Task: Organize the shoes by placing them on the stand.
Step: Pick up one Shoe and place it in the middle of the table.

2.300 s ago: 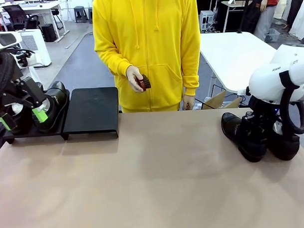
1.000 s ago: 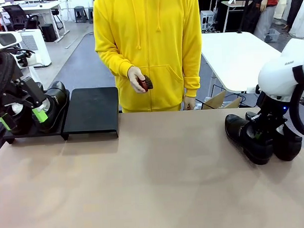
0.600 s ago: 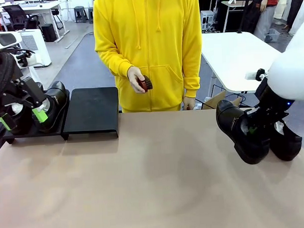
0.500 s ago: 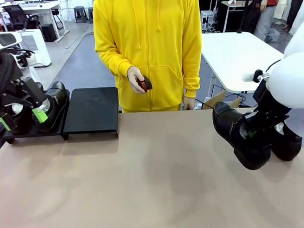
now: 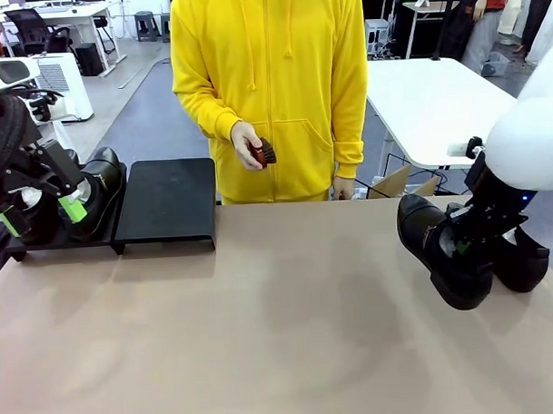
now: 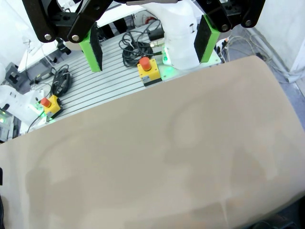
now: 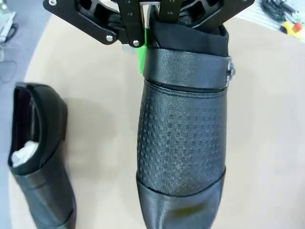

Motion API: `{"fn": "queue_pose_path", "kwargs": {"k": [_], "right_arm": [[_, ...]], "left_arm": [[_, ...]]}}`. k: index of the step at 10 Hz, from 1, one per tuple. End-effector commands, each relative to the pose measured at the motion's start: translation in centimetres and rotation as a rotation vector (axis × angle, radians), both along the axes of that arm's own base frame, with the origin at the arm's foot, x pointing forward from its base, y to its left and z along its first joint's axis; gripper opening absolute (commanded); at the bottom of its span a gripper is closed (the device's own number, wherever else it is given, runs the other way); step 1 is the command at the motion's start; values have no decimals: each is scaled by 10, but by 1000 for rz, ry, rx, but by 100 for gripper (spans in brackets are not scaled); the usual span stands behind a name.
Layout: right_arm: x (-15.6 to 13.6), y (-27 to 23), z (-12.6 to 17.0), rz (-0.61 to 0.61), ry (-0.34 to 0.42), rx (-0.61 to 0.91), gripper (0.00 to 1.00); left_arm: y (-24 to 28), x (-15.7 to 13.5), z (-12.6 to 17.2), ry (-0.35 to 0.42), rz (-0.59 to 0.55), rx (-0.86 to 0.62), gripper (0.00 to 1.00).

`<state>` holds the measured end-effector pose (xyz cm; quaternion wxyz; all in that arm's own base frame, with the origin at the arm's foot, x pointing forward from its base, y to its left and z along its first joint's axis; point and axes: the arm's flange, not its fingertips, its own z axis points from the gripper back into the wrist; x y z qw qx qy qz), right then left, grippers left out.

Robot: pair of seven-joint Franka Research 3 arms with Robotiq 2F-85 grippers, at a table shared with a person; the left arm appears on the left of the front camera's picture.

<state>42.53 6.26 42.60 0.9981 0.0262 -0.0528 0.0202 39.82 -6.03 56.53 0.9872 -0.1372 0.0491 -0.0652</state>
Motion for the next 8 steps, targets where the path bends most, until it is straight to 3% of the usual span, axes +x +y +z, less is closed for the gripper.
{"fn": "queue_pose_path", "kwargs": {"k": [1, 4, 6, 8], "right_arm": [[-19, 56, 43, -54, 11, -89, 0], [-66, 145, 80, -95, 73, -38, 0], [-76, 204, 64, -93, 140, 7, 0], [-75, 257, 32, -53, 126, 35, 0]], "left_arm": [[2, -3, -2, -4, -12, -4, 100], [2, -3, -2, -4, -12, -4, 100], [2, -3, -2, -4, -12, -4, 100], [2, -3, -2, -4, -12, -4, 100]]}}
